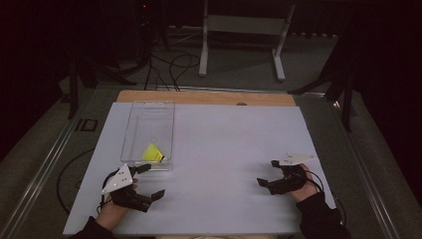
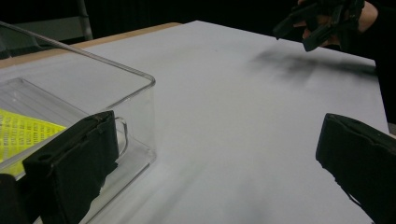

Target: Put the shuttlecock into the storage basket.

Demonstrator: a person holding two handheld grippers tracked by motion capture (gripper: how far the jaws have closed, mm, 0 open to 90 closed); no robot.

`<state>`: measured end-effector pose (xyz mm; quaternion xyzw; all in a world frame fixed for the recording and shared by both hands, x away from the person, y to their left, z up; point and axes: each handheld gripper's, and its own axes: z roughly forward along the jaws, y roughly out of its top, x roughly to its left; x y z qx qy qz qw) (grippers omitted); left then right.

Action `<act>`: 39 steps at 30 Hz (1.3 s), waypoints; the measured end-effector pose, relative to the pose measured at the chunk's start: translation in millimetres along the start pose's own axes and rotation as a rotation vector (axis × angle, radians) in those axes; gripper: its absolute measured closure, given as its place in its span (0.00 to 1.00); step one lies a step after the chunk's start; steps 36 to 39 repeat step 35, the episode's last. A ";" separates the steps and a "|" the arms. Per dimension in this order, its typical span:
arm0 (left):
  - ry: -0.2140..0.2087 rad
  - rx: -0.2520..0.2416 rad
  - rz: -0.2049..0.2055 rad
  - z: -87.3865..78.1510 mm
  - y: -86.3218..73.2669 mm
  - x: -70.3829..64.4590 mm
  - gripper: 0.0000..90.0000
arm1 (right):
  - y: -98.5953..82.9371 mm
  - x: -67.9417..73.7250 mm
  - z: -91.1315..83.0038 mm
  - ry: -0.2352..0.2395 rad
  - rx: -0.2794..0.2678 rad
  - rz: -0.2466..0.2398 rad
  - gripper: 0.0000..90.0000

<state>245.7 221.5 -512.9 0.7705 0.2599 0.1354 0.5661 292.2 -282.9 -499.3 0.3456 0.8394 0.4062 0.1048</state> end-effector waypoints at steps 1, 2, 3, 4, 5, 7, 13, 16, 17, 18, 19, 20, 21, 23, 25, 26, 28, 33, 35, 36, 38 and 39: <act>0.000 0.000 0.000 0.0 0.0 0.0 0.00 | -1.4 -0.2 -0.7 -0.001 -0.002 0.004 0.09; -0.001 0.000 0.000 0.0 0.0 0.0 0.00 | -3.8 -0.9 -1.7 -0.010 -0.004 0.008 0.09; -0.001 0.001 0.000 0.1 -0.1 0.0 0.00 | -5.1 -1.0 -2.7 -0.011 -0.007 0.014 0.09; -0.002 0.002 0.000 0.1 -0.1 0.1 0.00 | -7.1 -1.7 -4.4 -0.013 -0.013 0.024 0.09; -0.004 0.002 -0.001 0.1 -0.1 0.0 0.00 | -8.2 -2.0 -5.3 -0.016 -0.018 0.029 0.09; -0.004 0.003 0.000 0.3 -0.2 0.0 0.00 | -11.5 -2.3 -7.9 -0.027 -0.030 0.028 0.09; -0.006 0.003 -0.001 0.6 -0.2 -0.1 0.00 | -21.9 -0.7 -11.2 -0.062 -0.032 0.026 0.09; -0.006 0.003 -0.002 0.7 -0.3 -0.1 0.00 | -24.9 -1.3 -11.9 -0.072 -0.040 0.018 0.09; -0.006 0.003 -0.003 0.9 -0.4 -0.1 0.00 | -25.1 -1.7 -11.5 -0.078 -0.039 0.012 0.09; -0.006 0.004 -0.003 1.0 -0.4 0.0 0.00 | -25.7 -2.5 -10.0 -0.077 -0.045 0.013 0.09; -0.006 0.005 -0.002 1.3 -0.5 0.0 0.00 | -25.9 -2.7 -9.4 -0.075 -0.044 0.015 0.09; -0.006 0.006 -0.001 1.3 -0.4 0.1 0.00 | -26.4 -3.1 -7.8 -0.079 -0.041 0.008 0.09; -0.006 0.005 -0.001 1.3 -0.4 0.1 0.00 | -26.7 -3.1 -7.1 -0.080 -0.037 0.006 0.09; -0.005 0.005 -0.003 1.4 -0.5 0.2 0.00 | -27.0 -3.7 -6.0 -0.073 -0.043 0.008 0.09; -0.005 0.005 -0.004 1.6 -0.6 0.5 0.00 | -26.8 -4.0 -5.1 -0.070 -0.041 0.003 0.09; -0.006 0.005 -0.004 1.7 -0.6 0.6 0.00 | -26.8 -3.8 -4.8 -0.070 -0.040 0.004 0.09; -0.007 0.008 -0.005 1.9 -0.7 0.6 0.00 | -27.2 -3.9 -4.0 -0.065 -0.039 0.003 0.09; -0.008 0.005 -0.004 1.8 -0.7 1.1 0.00 | -27.5 -4.5 -4.4 -0.066 -0.040 0.010 0.09; -0.009 0.004 -0.004 1.9 -0.7 1.1 0.00 | -27.4 -4.7 -4.6 -0.062 -0.043 0.010 0.09; -0.009 0.004 -0.004 1.9 -0.7 1.1 0.00 | -27.4 -4.7 -4.6 -0.062 -0.043 0.010 0.09; -0.009 0.004 -0.004 1.9 -0.7 1.1 0.00 | -27.4 -4.7 -4.6 -0.062 -0.043 0.010 0.09; -0.009 0.004 -0.004 1.9 -0.7 1.1 0.00 | -27.4 -4.7 -4.6 -0.062 -0.043 0.010 0.09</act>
